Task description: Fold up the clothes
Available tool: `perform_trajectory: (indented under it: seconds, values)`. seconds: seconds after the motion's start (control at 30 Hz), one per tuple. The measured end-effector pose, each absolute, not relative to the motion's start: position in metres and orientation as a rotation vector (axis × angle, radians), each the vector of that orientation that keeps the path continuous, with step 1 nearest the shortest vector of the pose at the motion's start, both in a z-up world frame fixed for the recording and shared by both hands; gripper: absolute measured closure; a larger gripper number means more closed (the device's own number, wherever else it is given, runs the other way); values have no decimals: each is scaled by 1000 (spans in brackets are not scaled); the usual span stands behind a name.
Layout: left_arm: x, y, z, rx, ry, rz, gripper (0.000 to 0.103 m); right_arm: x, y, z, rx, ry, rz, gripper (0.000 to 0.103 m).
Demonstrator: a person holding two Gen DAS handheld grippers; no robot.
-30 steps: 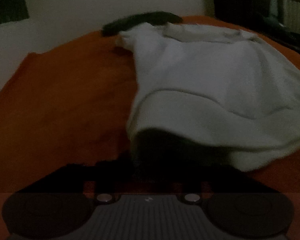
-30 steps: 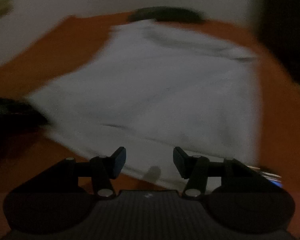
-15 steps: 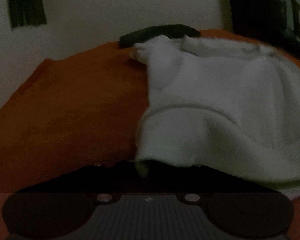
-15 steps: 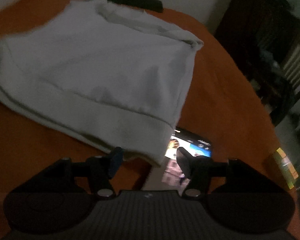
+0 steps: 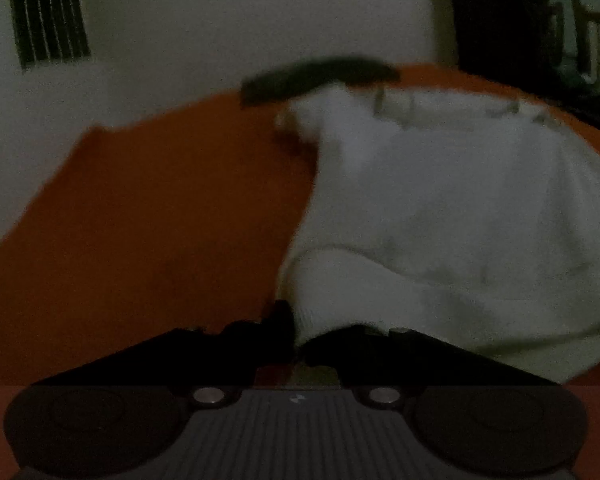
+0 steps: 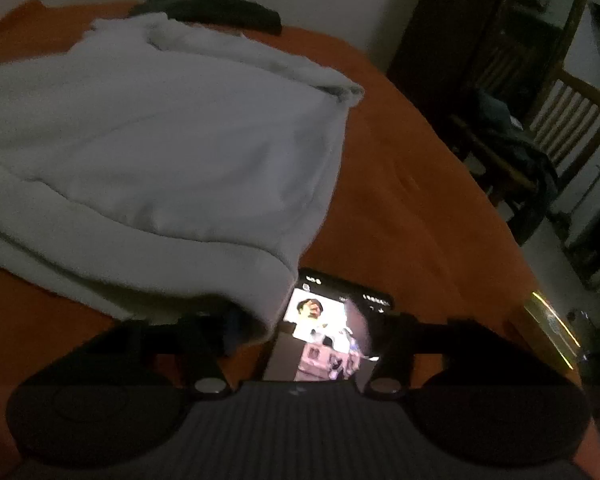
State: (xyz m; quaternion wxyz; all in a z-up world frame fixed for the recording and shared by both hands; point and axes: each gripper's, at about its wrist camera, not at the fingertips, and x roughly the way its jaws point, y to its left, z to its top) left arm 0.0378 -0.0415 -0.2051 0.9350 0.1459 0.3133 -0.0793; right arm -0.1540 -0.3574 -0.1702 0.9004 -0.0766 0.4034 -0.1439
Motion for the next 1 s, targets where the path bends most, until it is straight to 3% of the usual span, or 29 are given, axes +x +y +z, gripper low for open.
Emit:
perform_trajectory:
  seconds: [0.03, 0.07, 0.23, 0.27, 0.33, 0.5, 0.6, 1.0]
  values:
    - [36, -44, -214, 301, 658, -151, 74, -152, -355, -172, -188, 835, -280, 76]
    - [34, -46, -223, 304, 676, -141, 65, -150, -352, -174, -222, 832, -262, 86]
    - [25, -43, -241, 307, 646, -125, 63, -147, -339, -178, -368, 774, -213, 86]
    - [25, -42, -242, 297, 642, -117, 62, -148, -343, -175, -338, 754, -229, 95]
    - [25, -40, -244, 290, 636, -105, 62, -152, -353, -167, -266, 712, -275, 95]
    - [29, -42, -244, 293, 629, -82, 58, -193, -415, -131, 283, 599, -469, 92]
    - [31, -48, -244, 321, 621, -61, 55, -197, -404, -135, 191, 605, -450, 93]
    - [28, -51, -247, 322, 568, -81, 55, -196, -424, -101, 311, 458, -481, 93]
